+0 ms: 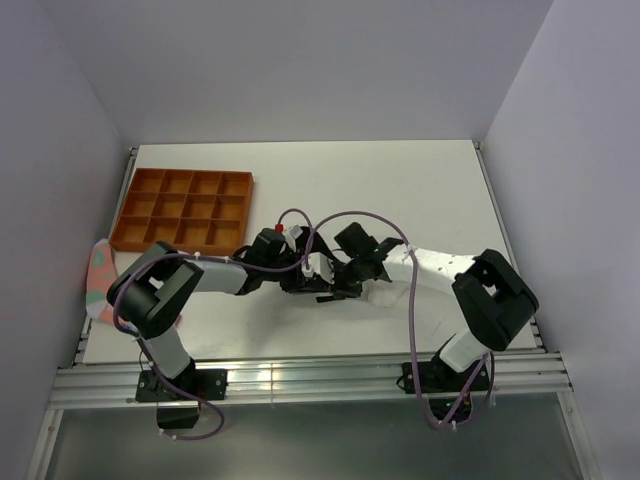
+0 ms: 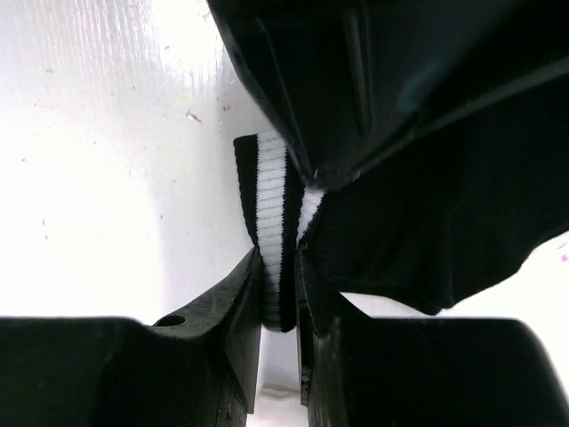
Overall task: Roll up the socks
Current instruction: Roll the sock at the center of the board.
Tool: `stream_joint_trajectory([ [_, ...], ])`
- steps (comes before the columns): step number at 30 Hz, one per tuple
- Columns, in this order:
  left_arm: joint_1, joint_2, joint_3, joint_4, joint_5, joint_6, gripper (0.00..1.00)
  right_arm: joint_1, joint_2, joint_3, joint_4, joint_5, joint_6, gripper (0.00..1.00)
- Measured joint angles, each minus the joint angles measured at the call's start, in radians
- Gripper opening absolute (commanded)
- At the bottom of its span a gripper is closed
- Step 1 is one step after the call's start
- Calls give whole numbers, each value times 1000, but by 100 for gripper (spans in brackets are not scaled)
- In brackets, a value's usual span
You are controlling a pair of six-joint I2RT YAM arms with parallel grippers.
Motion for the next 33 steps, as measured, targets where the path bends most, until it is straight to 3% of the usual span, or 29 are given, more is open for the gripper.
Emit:
stream_joint_trajectory([
  [9, 6, -54, -66, 39, -119, 3, 32, -79, 100, 117, -165, -99, 12, 19],
  [22, -10, -193, -257, 249, -227, 11, 33, -188, 331, 357, -448, -265, 21, 16],
  [33, -103, -218, -271, 373, -266, 208, 44, -222, 525, 557, -665, -334, 65, 16],
])
